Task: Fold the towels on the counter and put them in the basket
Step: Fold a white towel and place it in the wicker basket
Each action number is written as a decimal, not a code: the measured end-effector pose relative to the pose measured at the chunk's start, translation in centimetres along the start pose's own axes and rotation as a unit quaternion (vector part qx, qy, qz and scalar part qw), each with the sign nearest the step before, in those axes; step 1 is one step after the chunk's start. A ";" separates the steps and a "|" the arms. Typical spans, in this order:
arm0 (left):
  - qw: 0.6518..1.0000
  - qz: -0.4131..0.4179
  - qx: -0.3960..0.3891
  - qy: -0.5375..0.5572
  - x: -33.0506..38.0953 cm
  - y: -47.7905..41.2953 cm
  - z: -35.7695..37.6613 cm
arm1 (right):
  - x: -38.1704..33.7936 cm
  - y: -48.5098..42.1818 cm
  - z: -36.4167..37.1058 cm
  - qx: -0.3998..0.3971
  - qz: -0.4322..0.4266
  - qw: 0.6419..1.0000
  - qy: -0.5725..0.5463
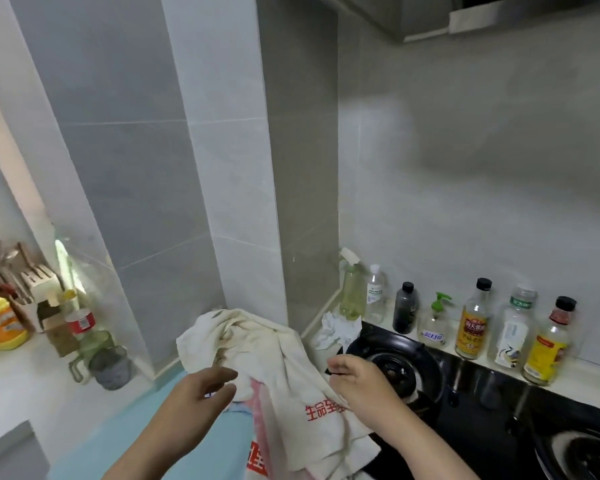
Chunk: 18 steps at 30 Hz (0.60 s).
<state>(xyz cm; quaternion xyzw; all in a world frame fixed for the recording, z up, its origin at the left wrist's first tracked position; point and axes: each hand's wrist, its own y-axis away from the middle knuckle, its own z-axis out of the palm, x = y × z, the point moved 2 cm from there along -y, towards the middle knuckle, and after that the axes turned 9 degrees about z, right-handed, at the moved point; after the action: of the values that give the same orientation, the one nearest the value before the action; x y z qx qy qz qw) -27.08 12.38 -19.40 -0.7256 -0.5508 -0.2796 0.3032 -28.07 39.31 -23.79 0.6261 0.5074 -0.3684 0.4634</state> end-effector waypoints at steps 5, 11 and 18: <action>0.999 -0.023 -0.025 0.008 -4.5 -4.9 -1.0 | -0.4 -6.0 2.0 -0.002 0.020 0.999 0.030; 0.999 -0.018 -0.030 0.004 -8.7 -11.7 -2.8 | 0.9 -10.8 3.2 0.014 0.068 0.997 0.046; 0.999 0.002 -0.044 0.004 -15.0 -22.3 -3.4 | 3.2 -15.6 6.3 0.022 0.137 0.987 0.083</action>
<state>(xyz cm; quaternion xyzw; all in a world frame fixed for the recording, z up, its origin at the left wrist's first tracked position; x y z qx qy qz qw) -52.47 5.10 -25.32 -0.7382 -0.5353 -0.3061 0.2734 -42.58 35.09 -31.84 0.7286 0.4453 -0.2592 0.4514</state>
